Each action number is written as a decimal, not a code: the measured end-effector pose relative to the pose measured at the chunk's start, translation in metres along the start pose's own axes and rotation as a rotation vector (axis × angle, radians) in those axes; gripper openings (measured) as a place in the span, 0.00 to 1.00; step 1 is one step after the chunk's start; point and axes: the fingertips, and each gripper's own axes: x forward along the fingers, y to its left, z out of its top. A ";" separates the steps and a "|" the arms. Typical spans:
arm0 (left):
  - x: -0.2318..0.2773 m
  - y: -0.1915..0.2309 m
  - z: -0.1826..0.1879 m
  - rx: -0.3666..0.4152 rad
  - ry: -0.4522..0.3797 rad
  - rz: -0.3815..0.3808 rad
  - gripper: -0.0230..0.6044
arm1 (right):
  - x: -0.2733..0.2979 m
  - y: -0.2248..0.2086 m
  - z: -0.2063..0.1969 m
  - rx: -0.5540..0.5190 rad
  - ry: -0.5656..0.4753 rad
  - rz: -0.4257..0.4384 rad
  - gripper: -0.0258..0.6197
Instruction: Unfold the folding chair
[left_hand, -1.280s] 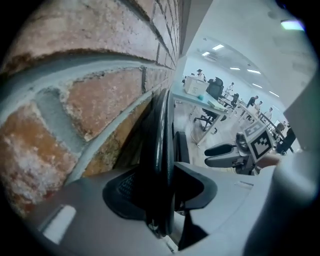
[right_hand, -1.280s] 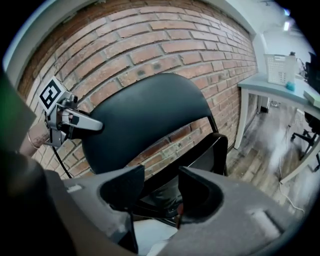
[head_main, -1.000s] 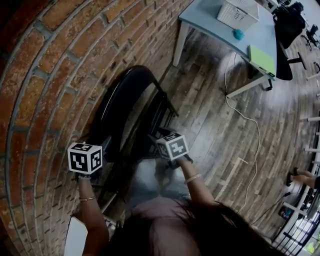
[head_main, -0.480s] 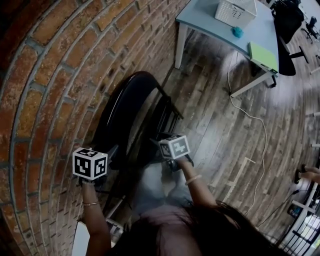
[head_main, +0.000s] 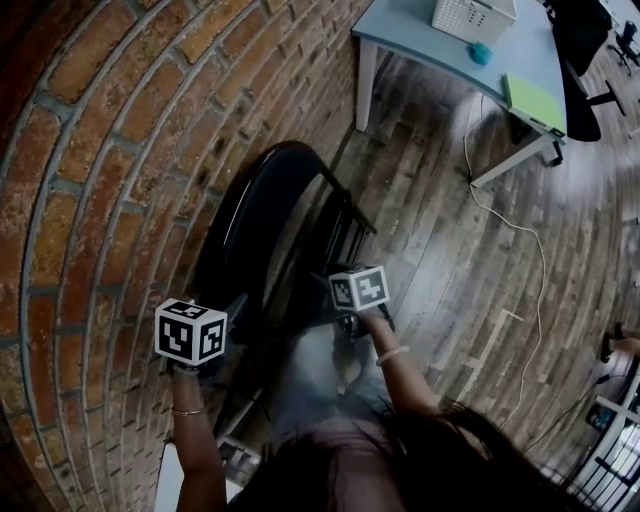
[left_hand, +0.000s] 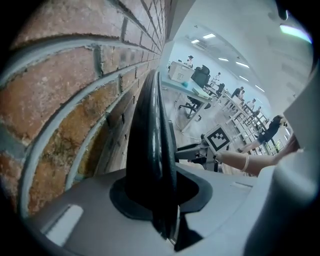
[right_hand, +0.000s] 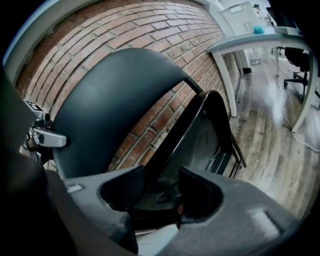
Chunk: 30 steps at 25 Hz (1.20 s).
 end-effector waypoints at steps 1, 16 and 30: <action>0.000 -0.001 0.000 0.000 0.001 0.001 0.16 | 0.001 -0.001 0.000 0.010 -0.002 0.003 0.35; 0.002 -0.023 0.000 0.049 -0.006 0.015 0.16 | 0.019 0.002 0.005 0.122 -0.041 0.052 0.35; 0.003 -0.031 0.001 0.055 -0.043 -0.008 0.15 | 0.013 -0.003 0.006 0.155 -0.127 0.043 0.31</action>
